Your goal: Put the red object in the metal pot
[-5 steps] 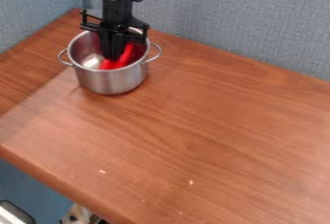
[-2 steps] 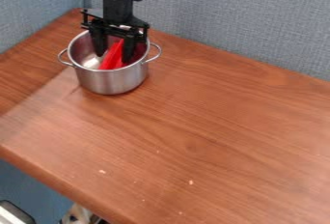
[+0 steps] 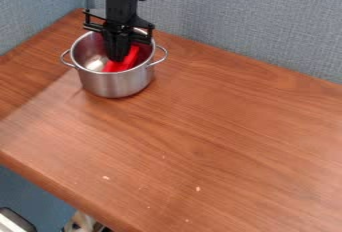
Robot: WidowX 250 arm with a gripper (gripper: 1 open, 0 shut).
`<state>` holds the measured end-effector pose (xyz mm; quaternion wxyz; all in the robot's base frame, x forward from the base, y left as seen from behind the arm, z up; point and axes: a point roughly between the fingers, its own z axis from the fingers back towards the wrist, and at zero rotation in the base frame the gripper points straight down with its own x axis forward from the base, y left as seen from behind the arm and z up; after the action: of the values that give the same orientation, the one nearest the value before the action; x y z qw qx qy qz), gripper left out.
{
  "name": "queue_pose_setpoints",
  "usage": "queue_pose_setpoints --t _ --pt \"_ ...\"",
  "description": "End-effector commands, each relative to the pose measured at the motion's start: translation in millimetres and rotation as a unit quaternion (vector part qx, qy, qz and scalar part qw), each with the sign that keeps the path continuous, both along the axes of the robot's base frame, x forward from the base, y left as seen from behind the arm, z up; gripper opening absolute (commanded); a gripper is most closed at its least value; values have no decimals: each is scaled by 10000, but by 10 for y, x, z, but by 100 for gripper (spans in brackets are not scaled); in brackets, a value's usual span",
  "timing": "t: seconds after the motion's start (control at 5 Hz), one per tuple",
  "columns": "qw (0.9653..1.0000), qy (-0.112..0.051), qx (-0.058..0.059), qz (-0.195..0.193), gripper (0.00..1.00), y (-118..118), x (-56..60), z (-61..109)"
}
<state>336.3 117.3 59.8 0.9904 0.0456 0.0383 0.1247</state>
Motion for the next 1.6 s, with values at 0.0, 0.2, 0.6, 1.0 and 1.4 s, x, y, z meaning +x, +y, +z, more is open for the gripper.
queue_pose_setpoints --t 0.0,0.2,0.6,1.0,1.4 --pt "9987 -486 164 -38 100 18 73 351" --pt "9987 -488 156 -33 0 27 75 352" --pt "9986 -494 151 -65 100 18 72 374" --pt "9986 -498 145 -95 0 12 67 396" --pt "9985 -506 137 -122 100 7 61 415"
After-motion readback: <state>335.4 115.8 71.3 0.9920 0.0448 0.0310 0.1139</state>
